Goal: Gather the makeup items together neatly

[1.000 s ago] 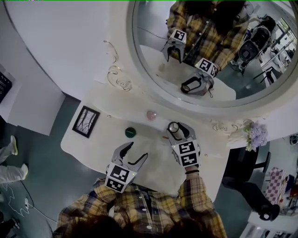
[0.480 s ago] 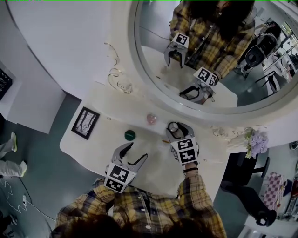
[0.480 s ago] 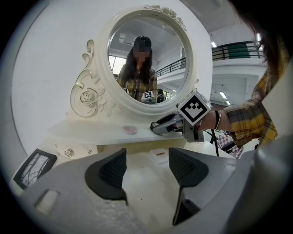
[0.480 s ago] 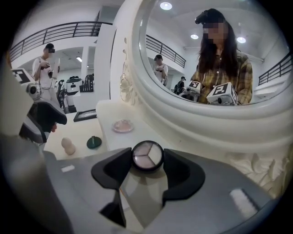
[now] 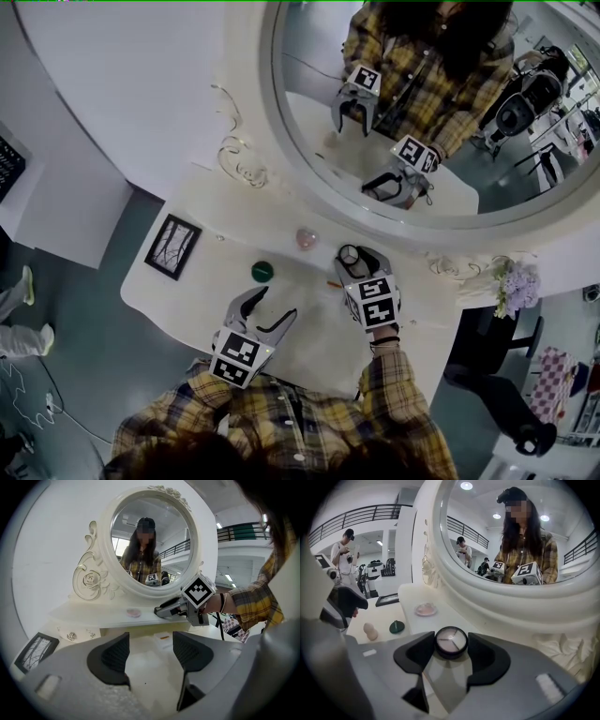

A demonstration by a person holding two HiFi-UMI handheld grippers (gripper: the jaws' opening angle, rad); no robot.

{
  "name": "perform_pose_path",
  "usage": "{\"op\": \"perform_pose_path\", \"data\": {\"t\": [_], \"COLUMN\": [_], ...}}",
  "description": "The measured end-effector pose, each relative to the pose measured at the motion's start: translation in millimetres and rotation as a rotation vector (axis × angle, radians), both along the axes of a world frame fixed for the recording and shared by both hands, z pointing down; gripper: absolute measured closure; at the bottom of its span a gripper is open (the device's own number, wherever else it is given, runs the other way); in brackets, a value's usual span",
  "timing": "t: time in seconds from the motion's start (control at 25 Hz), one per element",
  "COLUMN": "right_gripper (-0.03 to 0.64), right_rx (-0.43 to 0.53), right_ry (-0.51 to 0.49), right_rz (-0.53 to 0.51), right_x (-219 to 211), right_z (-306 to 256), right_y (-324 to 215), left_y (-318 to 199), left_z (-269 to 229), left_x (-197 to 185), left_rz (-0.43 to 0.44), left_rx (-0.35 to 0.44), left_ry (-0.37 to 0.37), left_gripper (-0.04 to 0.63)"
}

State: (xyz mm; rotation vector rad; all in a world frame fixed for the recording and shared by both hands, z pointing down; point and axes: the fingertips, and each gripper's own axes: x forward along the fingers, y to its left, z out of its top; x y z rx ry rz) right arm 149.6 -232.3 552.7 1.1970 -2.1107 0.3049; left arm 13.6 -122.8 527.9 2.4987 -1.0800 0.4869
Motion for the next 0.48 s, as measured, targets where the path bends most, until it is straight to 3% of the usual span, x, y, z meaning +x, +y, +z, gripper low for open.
{"op": "perform_pose_path", "data": {"t": [0.48], "right_gripper": [0.388], "right_rx": [0.016], "right_ry": [-0.012], "right_rz": [0.011], "right_x": [0.7], "right_z": [-8.7], "right_y": [4.2], "left_y": [5.4], "left_z": [-4.6], "left_x": [-6.7], "left_rz": [-0.018], "left_rx": [0.006], "left_ry": [0.004], "left_gripper": [0.314]}}
